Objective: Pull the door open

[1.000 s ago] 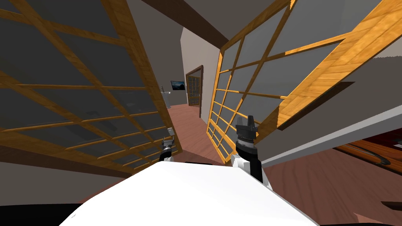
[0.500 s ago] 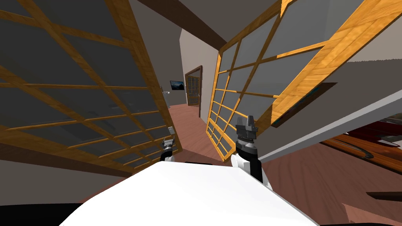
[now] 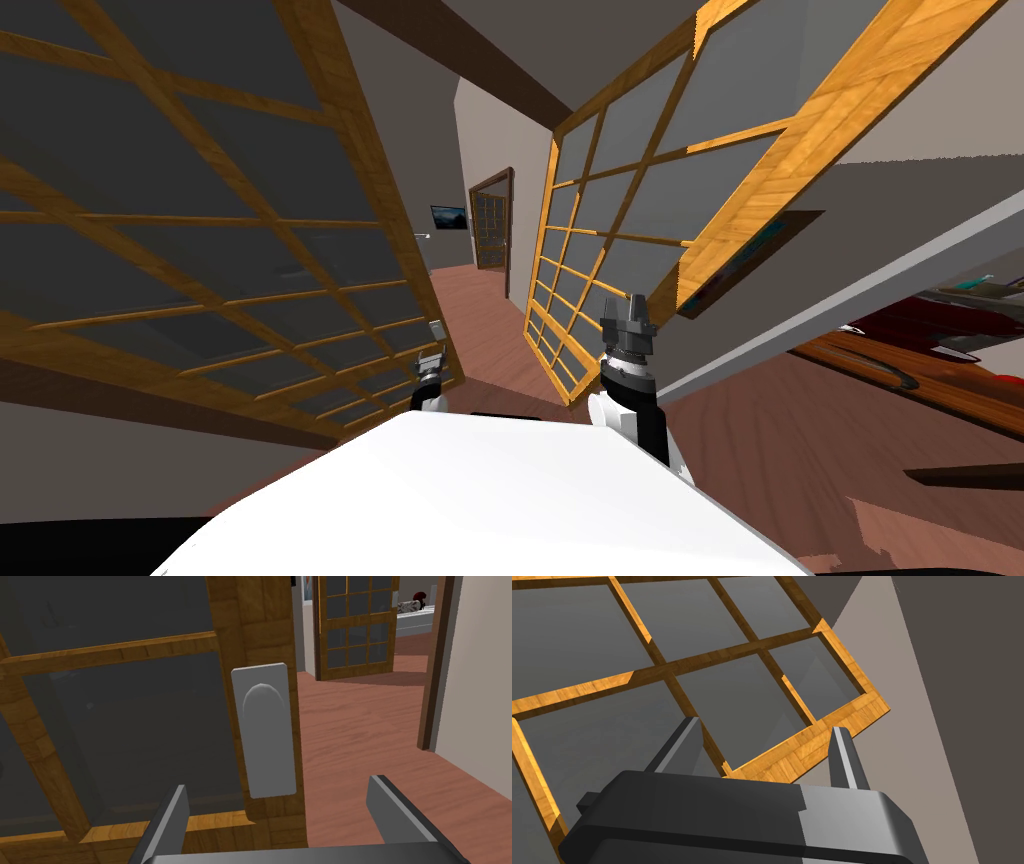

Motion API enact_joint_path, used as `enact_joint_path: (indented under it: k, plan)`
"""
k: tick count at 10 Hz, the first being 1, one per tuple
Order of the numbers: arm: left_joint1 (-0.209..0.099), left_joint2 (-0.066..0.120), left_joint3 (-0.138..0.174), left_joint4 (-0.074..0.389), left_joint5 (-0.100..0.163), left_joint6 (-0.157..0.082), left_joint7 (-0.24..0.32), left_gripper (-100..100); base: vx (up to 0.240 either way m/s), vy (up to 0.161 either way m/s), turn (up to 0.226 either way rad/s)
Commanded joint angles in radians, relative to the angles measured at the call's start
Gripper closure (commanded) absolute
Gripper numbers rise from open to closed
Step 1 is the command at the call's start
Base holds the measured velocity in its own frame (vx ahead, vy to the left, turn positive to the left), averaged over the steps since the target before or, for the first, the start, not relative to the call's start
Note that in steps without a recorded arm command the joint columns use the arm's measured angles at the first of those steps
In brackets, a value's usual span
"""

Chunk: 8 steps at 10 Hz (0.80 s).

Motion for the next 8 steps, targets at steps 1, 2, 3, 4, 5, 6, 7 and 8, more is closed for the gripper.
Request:
enact_joint_path:
  k: [1, 2, 3, 4, 5, 6, 7, 8]
  plan:
    - [-0.004, -0.003, -0.006, 0.001, 0.014, -0.001, 0.037, -100, -0.048, 0.006, -0.023]
    - [-0.005, -0.004, -0.009, 0.0, 0.022, 0.0, 0.057, -100, -0.053, 0.002, -0.024]
    - [-0.003, -0.003, -0.007, -0.001, 0.017, 0.0, 0.042, -100, -0.025, 0.0, -0.005]
    - [0.007, 0.021, -0.007, 0.006, 0.021, -0.004, 0.074, -100, 0.102, 0.023, -0.046]
    - [0.015, 0.037, -0.008, 0.01, 0.023, -0.007, 0.092, -100, 0.203, 0.024, -0.066]
    - [0.023, 0.055, -0.008, 0.015, 0.025, -0.01, 0.113, -100, 0.217, -0.011, -0.057]
    - [0.027, 0.065, -0.008, 0.018, 0.026, -0.012, 0.125, -100, 0.188, -0.008, -0.027]
    - [0.036, 0.085, -0.008, 0.024, 0.028, -0.015, 0.148, -100, 0.182, 0.003, -0.049]
